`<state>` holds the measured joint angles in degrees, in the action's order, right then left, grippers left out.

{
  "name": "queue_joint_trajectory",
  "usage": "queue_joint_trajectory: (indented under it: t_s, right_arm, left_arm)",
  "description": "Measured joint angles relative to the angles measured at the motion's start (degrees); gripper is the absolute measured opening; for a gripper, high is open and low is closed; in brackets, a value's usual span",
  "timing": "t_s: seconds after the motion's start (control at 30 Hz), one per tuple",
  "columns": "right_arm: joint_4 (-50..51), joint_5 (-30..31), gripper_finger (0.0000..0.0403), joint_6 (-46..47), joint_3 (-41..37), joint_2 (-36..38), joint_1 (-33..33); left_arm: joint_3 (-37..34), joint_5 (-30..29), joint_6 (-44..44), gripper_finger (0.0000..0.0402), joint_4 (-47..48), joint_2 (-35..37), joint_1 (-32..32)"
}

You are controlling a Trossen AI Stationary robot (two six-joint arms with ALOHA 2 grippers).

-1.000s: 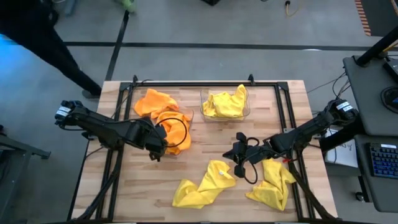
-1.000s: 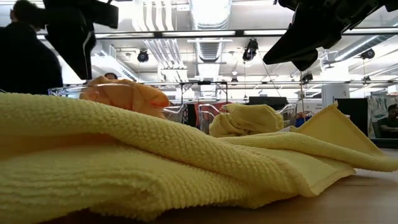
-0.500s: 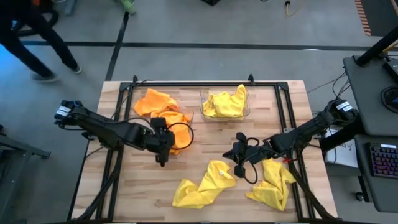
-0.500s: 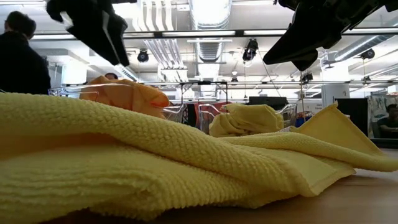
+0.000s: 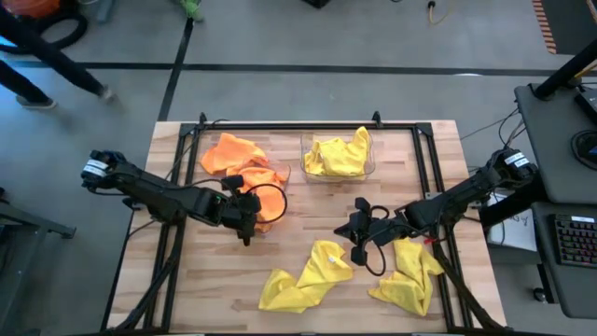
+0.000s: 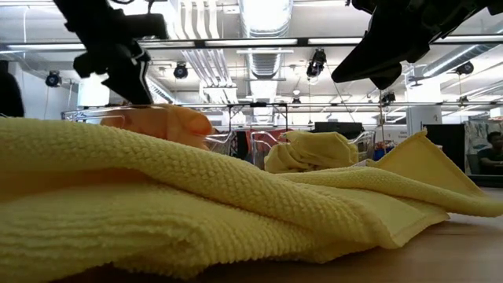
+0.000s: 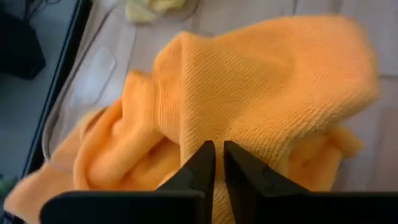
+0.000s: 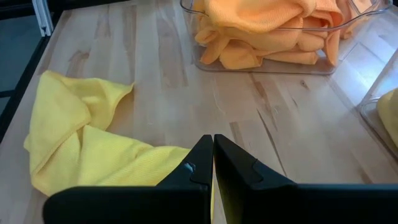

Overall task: Sort microfiber towel by color & place in baskets
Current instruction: Put the orange microfiber towel into the left transparent bin

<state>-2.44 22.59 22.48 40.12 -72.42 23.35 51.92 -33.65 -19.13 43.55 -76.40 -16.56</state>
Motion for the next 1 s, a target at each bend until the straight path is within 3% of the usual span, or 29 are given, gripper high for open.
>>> queue_joint_trajectory:
  t_s: [0.47,1.0]
  right_arm:
    - [0.0,0.04,0.0009,0.02,-0.04,0.0,0.0]
    - [-0.02,0.08,0.0009,0.02,-0.07,0.0,-0.02]
  left_arm:
    - [-9.06,0.0,-7.74,0.0001,-6.63,-0.07,-0.01]
    - [-12.24,0.11,-9.38,0.0,-9.51,-0.07,0.07]
